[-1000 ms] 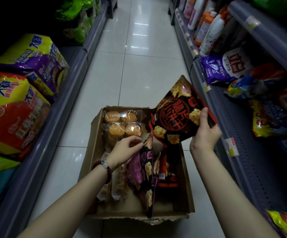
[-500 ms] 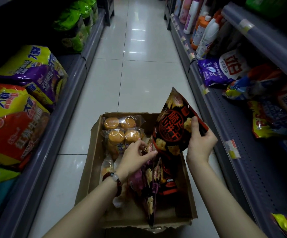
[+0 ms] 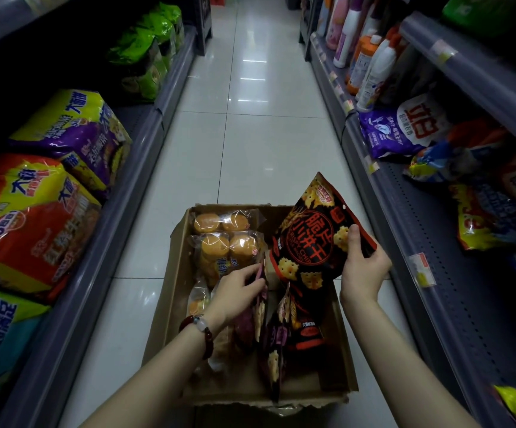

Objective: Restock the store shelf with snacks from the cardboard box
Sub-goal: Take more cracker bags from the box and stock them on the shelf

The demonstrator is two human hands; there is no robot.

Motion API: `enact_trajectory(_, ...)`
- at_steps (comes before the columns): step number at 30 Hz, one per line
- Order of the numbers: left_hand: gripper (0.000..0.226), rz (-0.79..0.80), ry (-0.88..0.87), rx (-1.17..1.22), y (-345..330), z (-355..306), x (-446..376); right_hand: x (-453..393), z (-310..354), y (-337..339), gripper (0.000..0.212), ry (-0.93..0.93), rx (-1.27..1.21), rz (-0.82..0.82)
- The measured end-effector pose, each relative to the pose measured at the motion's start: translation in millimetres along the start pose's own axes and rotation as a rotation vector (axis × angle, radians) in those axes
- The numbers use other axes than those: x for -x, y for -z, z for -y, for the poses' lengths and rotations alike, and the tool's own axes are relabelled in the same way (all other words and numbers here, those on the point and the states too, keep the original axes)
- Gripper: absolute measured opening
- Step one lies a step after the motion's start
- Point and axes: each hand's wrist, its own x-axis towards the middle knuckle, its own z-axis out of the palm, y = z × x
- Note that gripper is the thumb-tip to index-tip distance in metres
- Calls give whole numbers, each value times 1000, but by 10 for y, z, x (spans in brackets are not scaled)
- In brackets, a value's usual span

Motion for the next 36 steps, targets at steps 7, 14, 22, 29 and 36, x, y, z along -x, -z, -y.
enact_trajectory(7, 32, -22, 56, 262, 205, 41, 150, 84, 111, -78, 16, 30, -23, 26)
enact_trajectory(14, 28, -8, -22, 360, 775, -193, 293, 208, 353, -169, 15, 96, -63, 98)
enact_trajectory(22, 38, 17, -126, 165, 1059, -299, 353, 335, 359, -236, 17, 83, -97, 143)
enact_trajectory(29, 49, -17, -117, 103, 959, -126, 416, 416, 153, -188, 14, 87, -79, 221)
enact_trajectory(36, 87, 349, -21, 14, 1124, -96, 513, 378, -112, -116, 47, 49, 28, 472)
